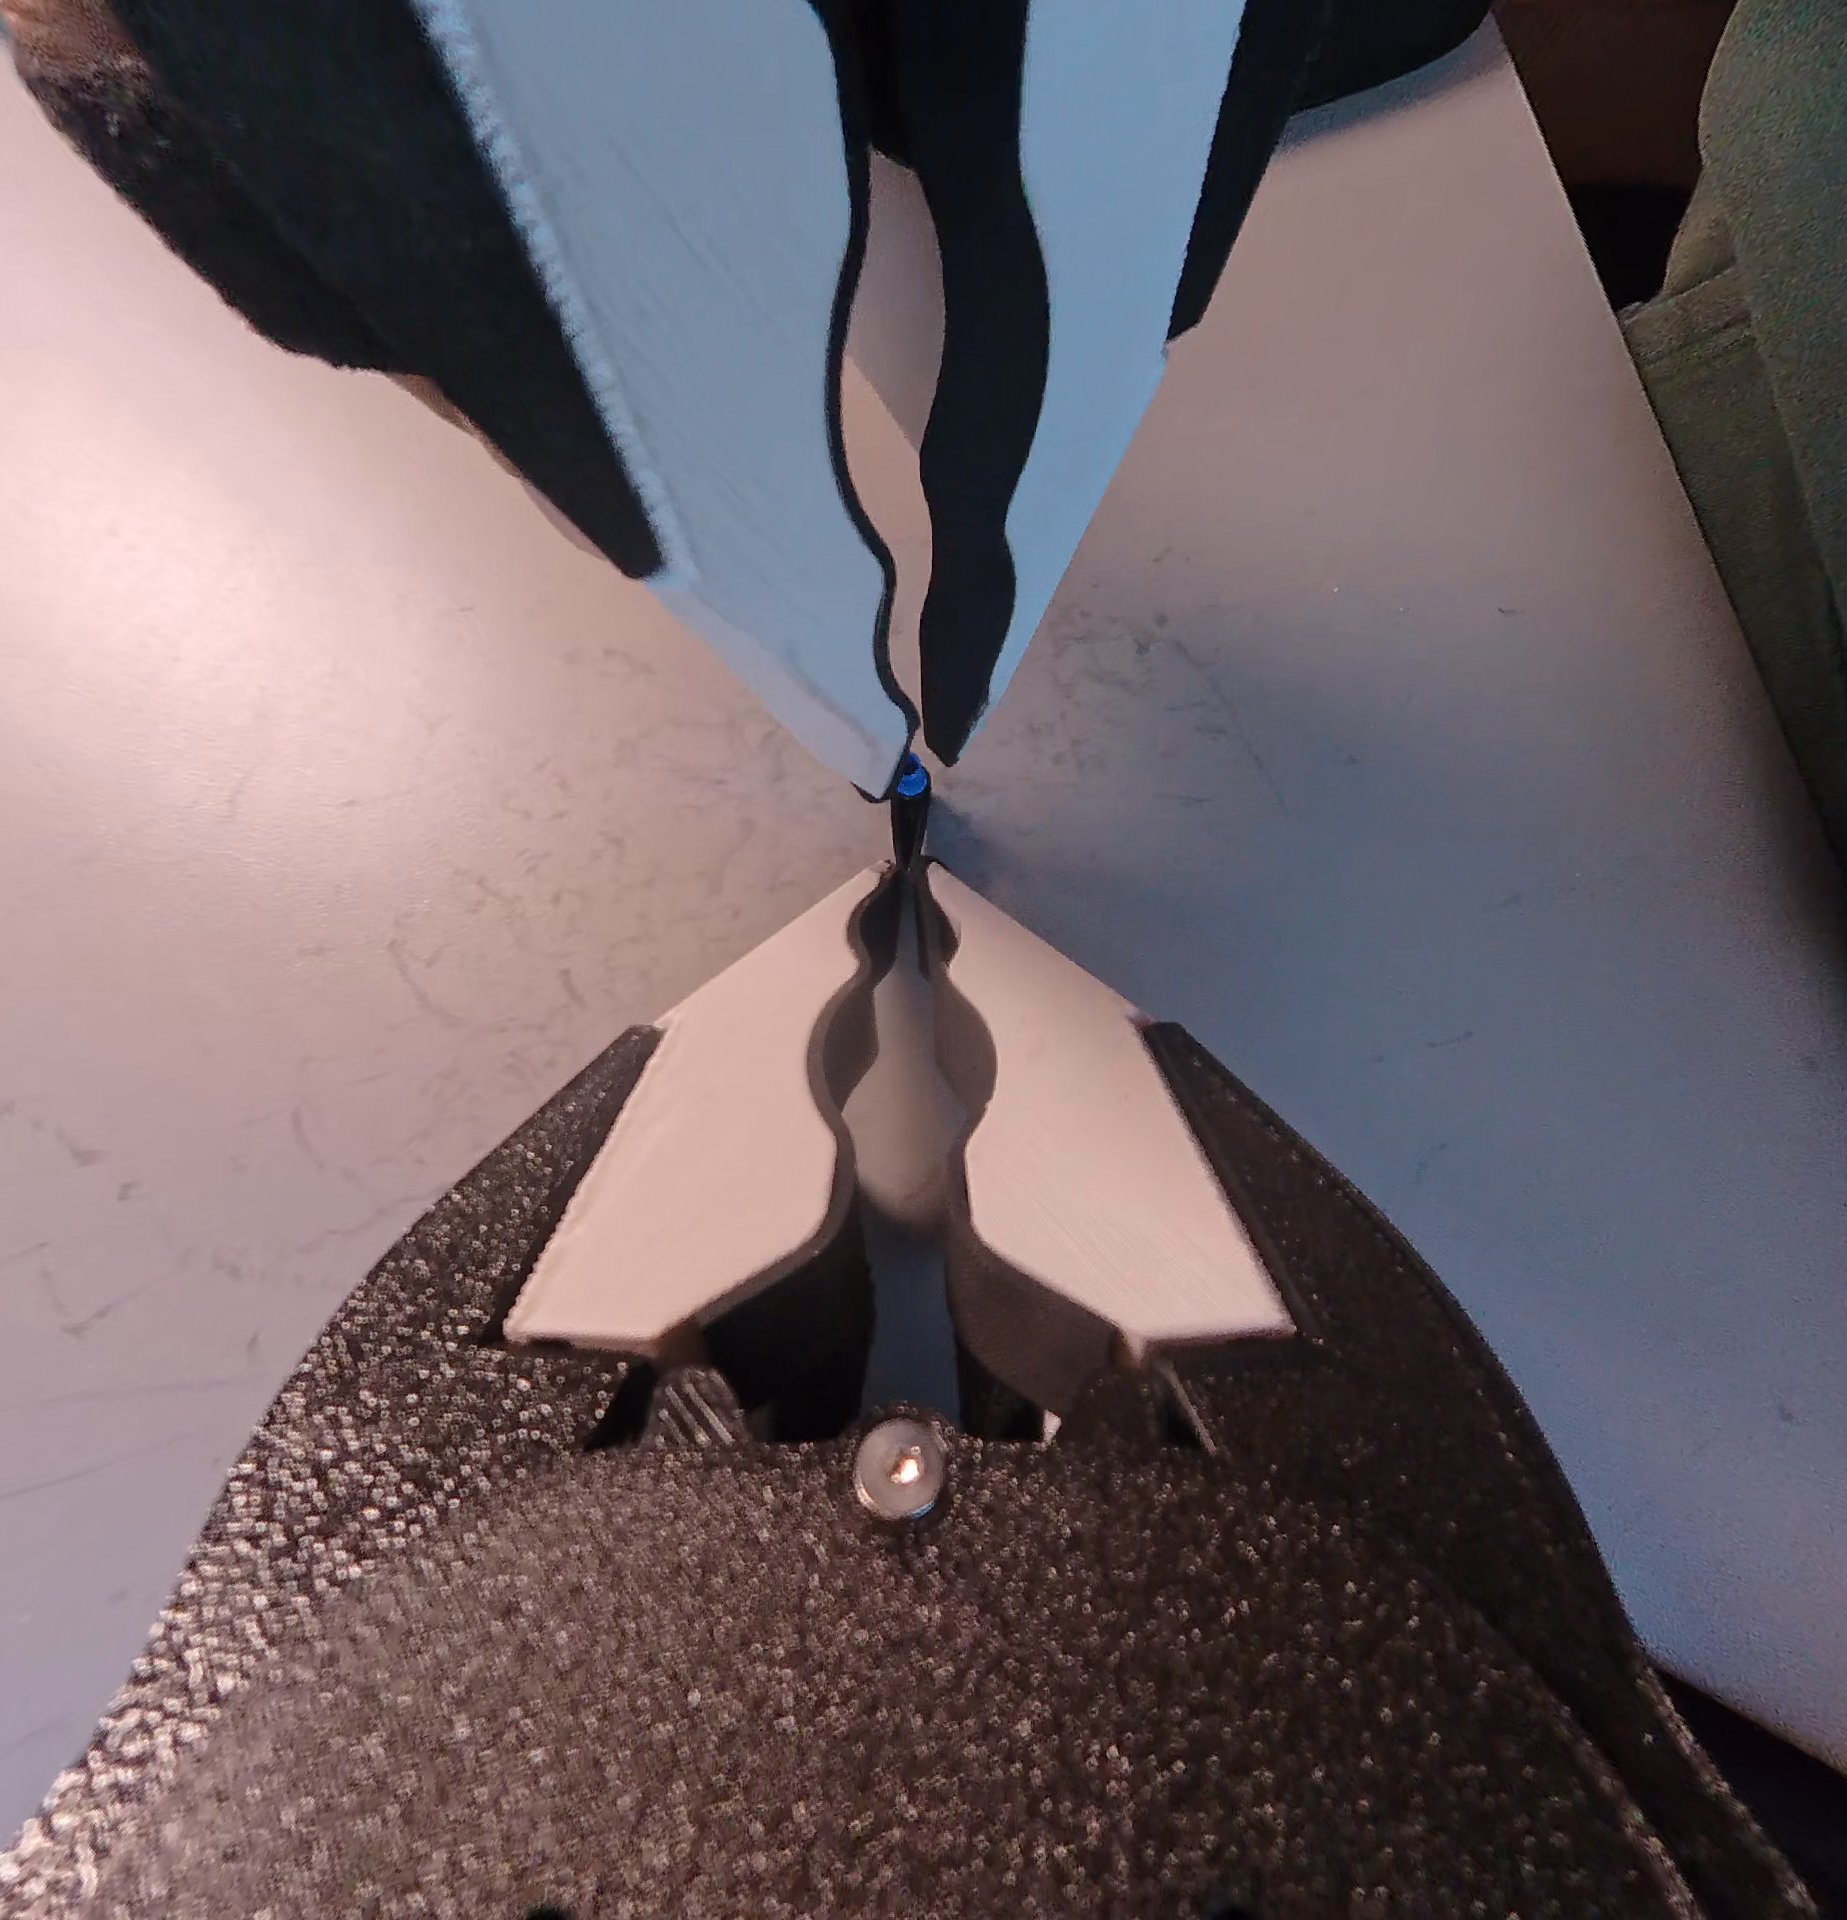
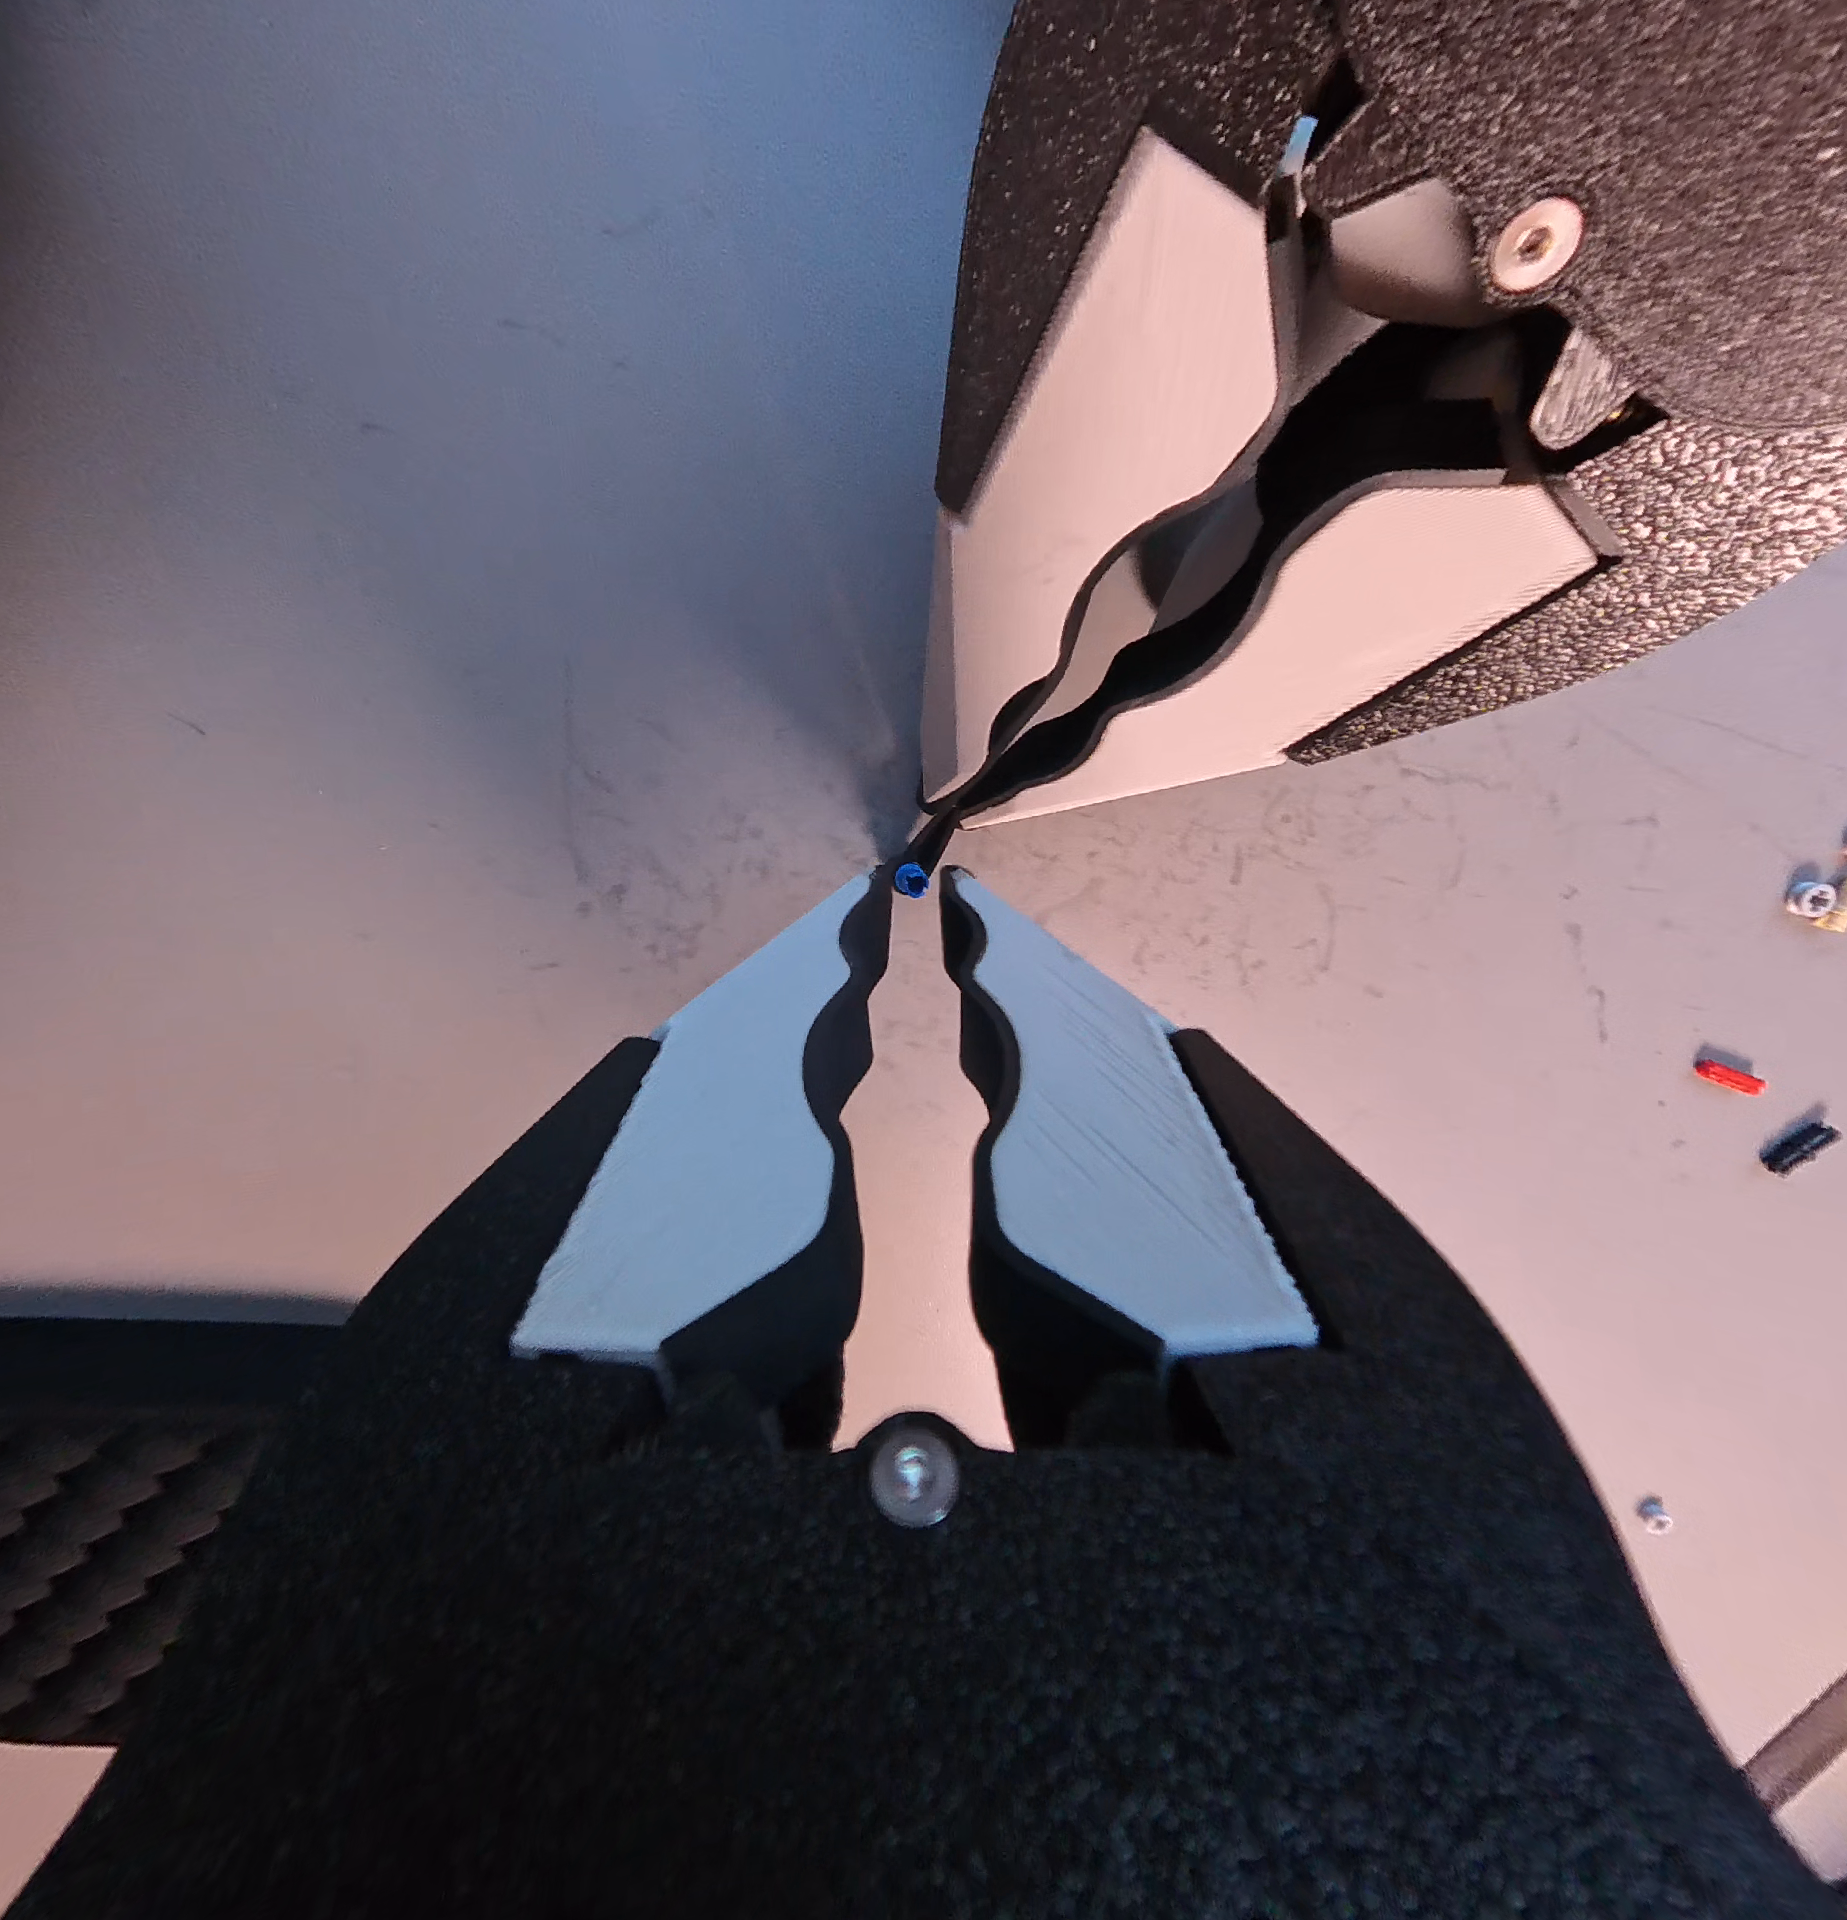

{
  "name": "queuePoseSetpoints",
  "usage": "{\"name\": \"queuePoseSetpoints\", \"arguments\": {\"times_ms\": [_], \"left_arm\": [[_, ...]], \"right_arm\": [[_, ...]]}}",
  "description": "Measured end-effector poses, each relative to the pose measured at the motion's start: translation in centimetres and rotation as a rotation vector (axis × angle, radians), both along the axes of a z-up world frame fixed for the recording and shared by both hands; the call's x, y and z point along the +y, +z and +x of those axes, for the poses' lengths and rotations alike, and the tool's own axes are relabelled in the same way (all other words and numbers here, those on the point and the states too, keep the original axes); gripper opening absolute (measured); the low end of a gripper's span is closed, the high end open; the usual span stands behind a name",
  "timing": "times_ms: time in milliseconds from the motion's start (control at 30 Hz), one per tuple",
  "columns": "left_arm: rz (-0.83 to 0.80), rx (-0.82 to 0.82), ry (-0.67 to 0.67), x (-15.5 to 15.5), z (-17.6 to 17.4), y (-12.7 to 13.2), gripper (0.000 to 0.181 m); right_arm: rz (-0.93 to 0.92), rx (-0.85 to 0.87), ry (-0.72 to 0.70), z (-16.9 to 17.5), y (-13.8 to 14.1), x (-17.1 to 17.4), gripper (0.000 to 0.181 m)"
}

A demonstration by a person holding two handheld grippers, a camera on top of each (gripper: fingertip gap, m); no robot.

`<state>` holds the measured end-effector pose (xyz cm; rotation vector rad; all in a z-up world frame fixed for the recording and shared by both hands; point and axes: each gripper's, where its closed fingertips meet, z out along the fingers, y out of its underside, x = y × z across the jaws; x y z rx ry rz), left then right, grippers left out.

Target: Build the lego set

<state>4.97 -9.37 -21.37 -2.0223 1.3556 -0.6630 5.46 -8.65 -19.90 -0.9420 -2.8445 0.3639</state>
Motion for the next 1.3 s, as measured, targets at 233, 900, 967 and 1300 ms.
{"name": "queuePoseSetpoints", "arguments": {"times_ms": [233, 900, 967, 1300], "left_arm": [[0.000, 0.002, -0.002, 0.0, 0.0, 0.0, 0.001], [0.008, 0.003, 0.000, -0.1, 0.0, 0.0, 0.001], [0.012, 0.004, -0.003, -0.1, 0.0, 0.0, 0.001], [0.100, 0.031, 0.049, 0.8, -0.2, 0.1, 0.005]], "right_arm": [[0.005, -0.029, 0.015, 0.3, -0.6, -0.1, 0.003], [-0.012, 0.022, -0.096, 0.7, -0.8, -0.1, 0.018], [-0.078, 0.064, -0.167, 1.2, -1.0, -0.3, 0.025], [-0.188, 0.273, -0.380, 0.3, -1.1, -0.2, 0.011]]}}
